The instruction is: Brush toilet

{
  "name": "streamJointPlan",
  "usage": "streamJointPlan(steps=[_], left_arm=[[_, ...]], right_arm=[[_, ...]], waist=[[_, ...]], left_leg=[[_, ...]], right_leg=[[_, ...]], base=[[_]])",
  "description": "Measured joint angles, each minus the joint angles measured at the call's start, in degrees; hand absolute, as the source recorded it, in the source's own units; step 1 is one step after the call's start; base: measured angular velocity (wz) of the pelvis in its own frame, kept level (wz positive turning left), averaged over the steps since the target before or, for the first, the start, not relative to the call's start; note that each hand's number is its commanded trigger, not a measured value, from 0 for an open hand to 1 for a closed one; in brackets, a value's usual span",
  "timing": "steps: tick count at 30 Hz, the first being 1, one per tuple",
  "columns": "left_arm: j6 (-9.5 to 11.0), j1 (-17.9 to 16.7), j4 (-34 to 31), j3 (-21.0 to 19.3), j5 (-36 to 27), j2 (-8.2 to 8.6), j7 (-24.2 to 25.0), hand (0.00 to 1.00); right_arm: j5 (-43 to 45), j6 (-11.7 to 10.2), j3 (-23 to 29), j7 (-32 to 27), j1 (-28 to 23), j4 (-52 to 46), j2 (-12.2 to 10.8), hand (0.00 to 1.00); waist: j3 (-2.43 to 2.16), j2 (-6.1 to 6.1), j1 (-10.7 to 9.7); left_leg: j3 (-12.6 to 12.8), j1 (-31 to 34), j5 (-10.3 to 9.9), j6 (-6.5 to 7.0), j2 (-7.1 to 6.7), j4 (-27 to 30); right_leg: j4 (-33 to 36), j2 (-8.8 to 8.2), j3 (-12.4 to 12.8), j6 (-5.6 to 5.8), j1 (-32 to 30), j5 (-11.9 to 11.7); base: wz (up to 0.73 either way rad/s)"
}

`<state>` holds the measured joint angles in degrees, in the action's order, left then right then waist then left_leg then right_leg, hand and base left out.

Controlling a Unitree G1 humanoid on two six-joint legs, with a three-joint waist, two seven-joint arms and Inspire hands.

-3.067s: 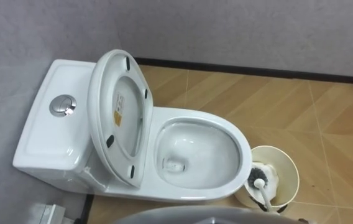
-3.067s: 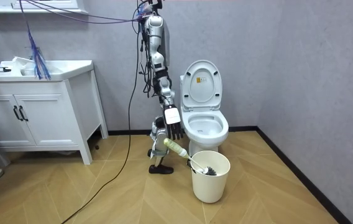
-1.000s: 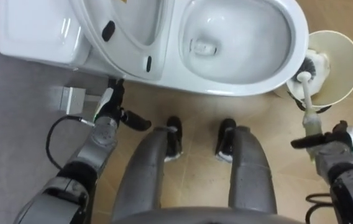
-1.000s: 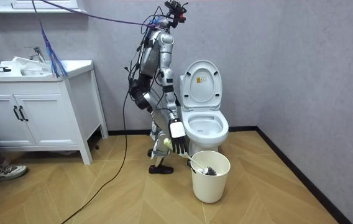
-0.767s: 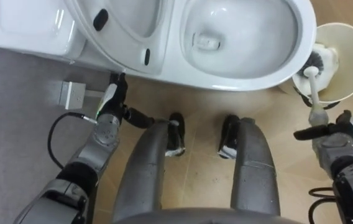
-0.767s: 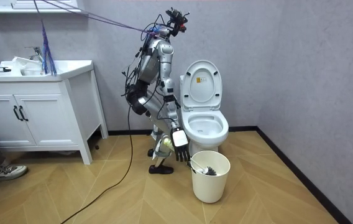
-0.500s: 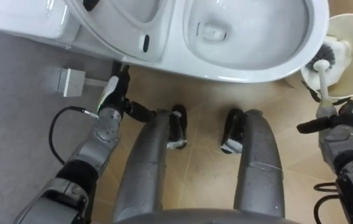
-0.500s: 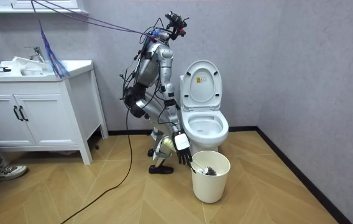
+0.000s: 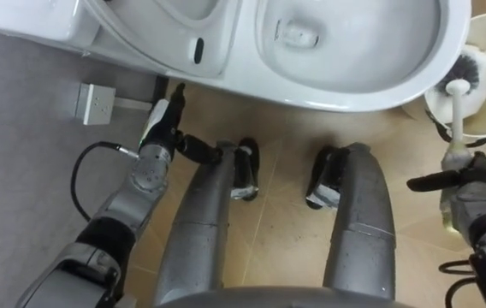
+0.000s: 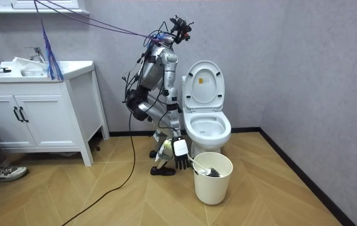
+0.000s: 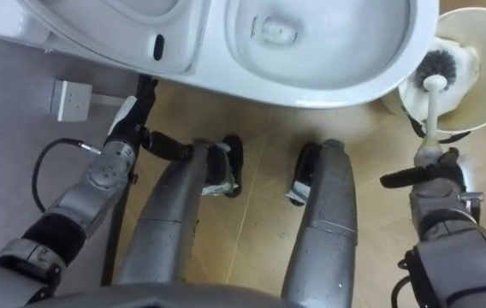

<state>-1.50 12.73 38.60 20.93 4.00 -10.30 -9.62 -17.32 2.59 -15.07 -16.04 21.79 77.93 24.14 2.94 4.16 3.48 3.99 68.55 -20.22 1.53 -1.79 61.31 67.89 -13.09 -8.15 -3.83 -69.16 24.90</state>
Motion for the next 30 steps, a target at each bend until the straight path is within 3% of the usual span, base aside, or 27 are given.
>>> streamJointPlan(steps=[1, 21, 27, 30], left_arm=[[-0.01, -0.20, -0.47, -0.02, -0.05, -0.08, 0.14, 0.00], [-0.59, -3.65, -5.86, 0.36, -3.35, -0.67, 0.23, 0.00], [-0.61, -6.07, -6.02, 0.62, -3.37, -0.87, 0.33, 0.00], [-0.63, -7.90, -6.03, 0.55, -3.32, -1.00, 0.50, 0.00]], right_arm=[[-0.58, -0.01, 0.01, 0.58, 0.00, -0.01, 0.05, 1.00], [-9.41, 0.03, -0.04, 2.48, -1.16, 0.27, 0.33, 1.00], [-9.37, 0.04, -1.03, 3.05, -3.09, 1.82, 0.22, 1.00], [-9.24, 0.41, -1.17, 3.07, -3.58, 2.45, -0.56, 1.00]], waist=[[0.00, 0.00, 0.02], [-0.08, 0.01, -0.08], [-0.17, -0.10, -0.11], [-0.26, -0.08, -0.08]], left_leg=[[-0.08, 0.10, -0.20, 0.03, 0.02, 0.34], [-0.21, 0.61, -0.94, 0.63, 0.16, 2.02], [-0.12, -3.00, -0.67, 0.58, 0.26, -0.73], [-0.23, -5.78, -0.49, 0.50, 1.09, -3.11]], right_leg=[[0.19, 0.01, -0.04, 0.02, 0.00, 0.11], [0.80, 0.30, -0.28, 0.58, 0.16, 0.32], [-1.97, 0.48, -0.60, 0.76, 3.70, -0.09], [-5.22, 1.47, -1.34, 0.69, 6.76, -1.04]], base=[[0.00], [0.00], [-0.03], [-0.15]])
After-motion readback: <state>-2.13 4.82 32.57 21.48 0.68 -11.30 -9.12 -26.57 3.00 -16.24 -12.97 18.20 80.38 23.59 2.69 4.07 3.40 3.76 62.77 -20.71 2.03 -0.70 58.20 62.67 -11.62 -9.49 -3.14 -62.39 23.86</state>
